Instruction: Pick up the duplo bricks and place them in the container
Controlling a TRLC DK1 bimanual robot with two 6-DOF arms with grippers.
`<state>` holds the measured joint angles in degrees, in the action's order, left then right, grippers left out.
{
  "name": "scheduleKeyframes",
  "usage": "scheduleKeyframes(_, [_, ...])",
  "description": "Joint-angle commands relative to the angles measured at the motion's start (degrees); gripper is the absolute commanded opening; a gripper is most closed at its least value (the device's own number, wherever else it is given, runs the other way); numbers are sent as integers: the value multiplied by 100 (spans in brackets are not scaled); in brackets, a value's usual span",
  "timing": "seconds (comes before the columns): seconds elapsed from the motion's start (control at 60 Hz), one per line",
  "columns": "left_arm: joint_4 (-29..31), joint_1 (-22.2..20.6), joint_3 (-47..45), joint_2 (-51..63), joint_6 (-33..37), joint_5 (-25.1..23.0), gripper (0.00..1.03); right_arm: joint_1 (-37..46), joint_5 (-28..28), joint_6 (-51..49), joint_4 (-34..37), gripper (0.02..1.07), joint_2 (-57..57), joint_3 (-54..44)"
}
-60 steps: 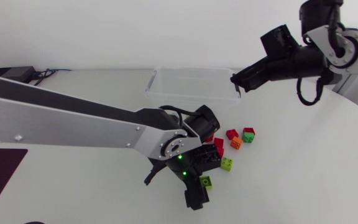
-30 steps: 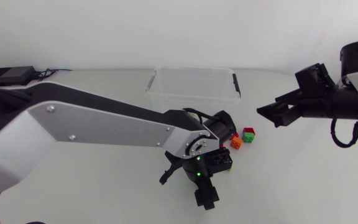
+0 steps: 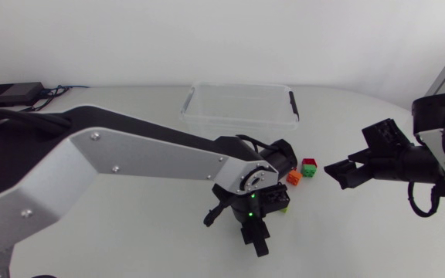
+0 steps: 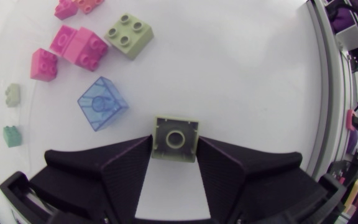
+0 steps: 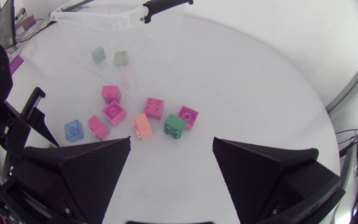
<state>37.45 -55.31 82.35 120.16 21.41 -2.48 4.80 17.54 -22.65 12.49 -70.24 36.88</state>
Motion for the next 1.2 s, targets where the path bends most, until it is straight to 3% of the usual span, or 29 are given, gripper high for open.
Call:
scheduleKeyframes(0.0, [52, 3, -52, -10, -93, 37, 43, -225, -198, 437, -80, 97, -280, -15])
scheduleKeyframes(0.183, [-159, -15, -553, -529, -84, 37, 42, -946, -1367, 1114, -168, 97, -702, 170])
scheduleKeyframes(0.333, [-203, 73, -746, -977, -67, 28, 42, -1236, -1816, 1518, -159, 96, -1097, 372])
scheduleKeyframes(0.583, [-291, 82, -843, -1548, -102, 37, 42, -1297, -2000, 1975, -177, 93, -1730, 724])
scheduleKeyframes(0.8, [-511, 591, -606, -2348, -146, 143, 42, -1297, -2000, 2309, -177, 92, -2442, 1137])
scheduleKeyframes(0.917, [-836, 776, -614, -2647, -155, 283, 43, -1315, -2097, 2520, -159, 87, -2556, 1313])
scheduleKeyframes(1.183, [-2400, 1620, -632, -2787, -392, 301, 43, -1315, -2264, 2723, 34, 81, -3268, 1849])
